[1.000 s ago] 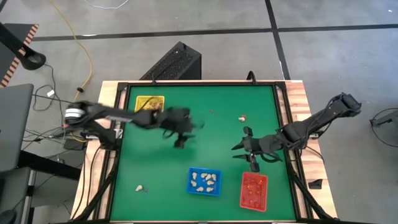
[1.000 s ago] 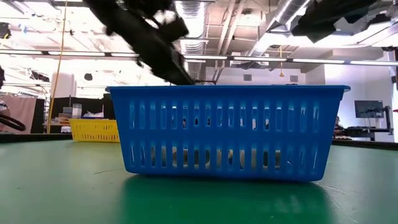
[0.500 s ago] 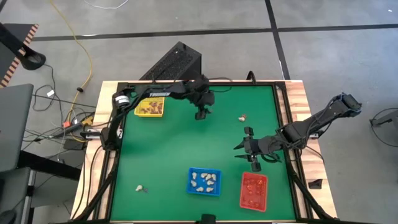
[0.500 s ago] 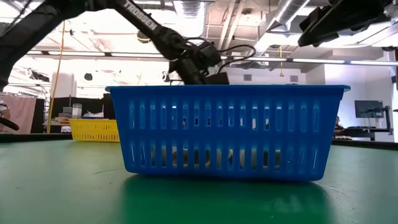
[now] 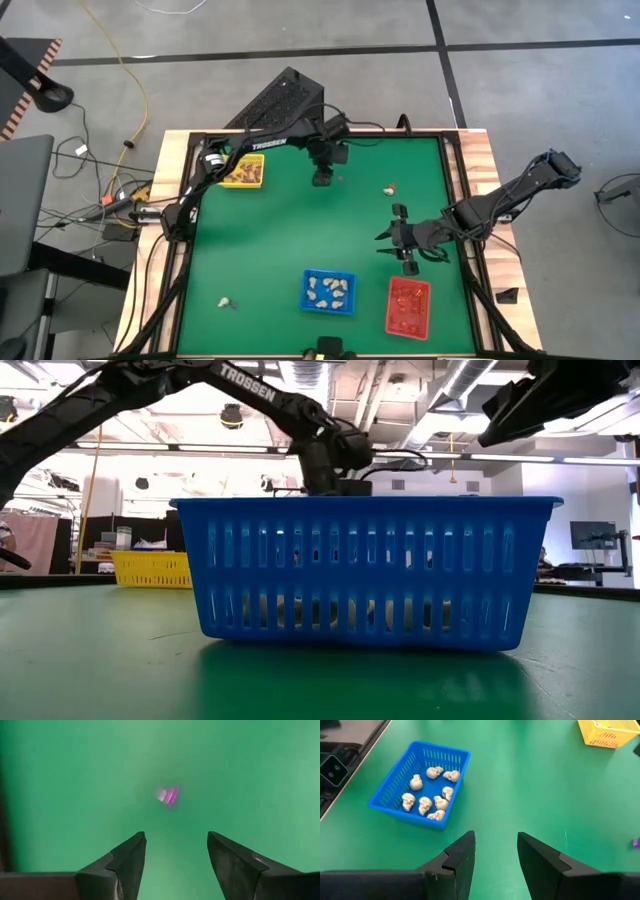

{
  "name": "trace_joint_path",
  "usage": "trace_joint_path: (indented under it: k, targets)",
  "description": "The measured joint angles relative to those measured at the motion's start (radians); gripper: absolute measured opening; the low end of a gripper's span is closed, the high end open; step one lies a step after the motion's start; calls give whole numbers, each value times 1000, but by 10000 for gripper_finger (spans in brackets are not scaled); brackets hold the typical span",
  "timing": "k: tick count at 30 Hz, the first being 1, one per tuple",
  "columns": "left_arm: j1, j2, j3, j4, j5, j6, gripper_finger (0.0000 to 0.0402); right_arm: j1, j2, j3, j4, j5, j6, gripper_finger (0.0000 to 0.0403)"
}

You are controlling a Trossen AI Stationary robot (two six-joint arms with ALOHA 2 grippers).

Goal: Sort Halloween decoration
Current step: Put the white skull toy into the blue basket

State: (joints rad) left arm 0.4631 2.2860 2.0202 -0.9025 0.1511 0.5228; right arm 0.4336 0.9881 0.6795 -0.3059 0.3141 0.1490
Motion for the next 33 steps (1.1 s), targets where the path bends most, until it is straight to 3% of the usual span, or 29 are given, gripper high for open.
trace_joint_path:
  k: [3,5,8,10,14,18,22,25,29,31,33]
  targets:
    - [-7,-6,23,-193,-123,-24,203,-5,1,0,-1,1,10,177]
    - [-7,-12,22,-376,-143,-112,203,-4,1,0,-1,3,18,177]
    - [-8,-19,8,-635,-83,-294,203,-2,1,0,-1,2,22,177]
    - [-27,-50,-67,-673,-38,-376,203,-1,1,0,-5,2,35,177]
    - [-115,-211,-330,-581,-18,-450,203,10,1,0,-9,2,38,177]
    - [-232,-455,-656,-518,-20,-596,203,36,1,-6,-4,1,37,177]
    - [-397,-761,-970,-375,28,-863,203,45,1,-41,3,1,13,177]
    - [-568,-954,-1171,-216,122,-1130,203,23,1,-59,18,1,11,177]
    - [-836,-1096,-1360,74,218,-1438,203,-20,1,-59,52,1,7,177]
    - [-954,-1118,-1402,191,205,-1516,203,-42,1,-59,73,0,-1,177]
    - [-1041,-1121,-1408,288,124,-1555,203,-66,1,-59,83,-1,-17,177]
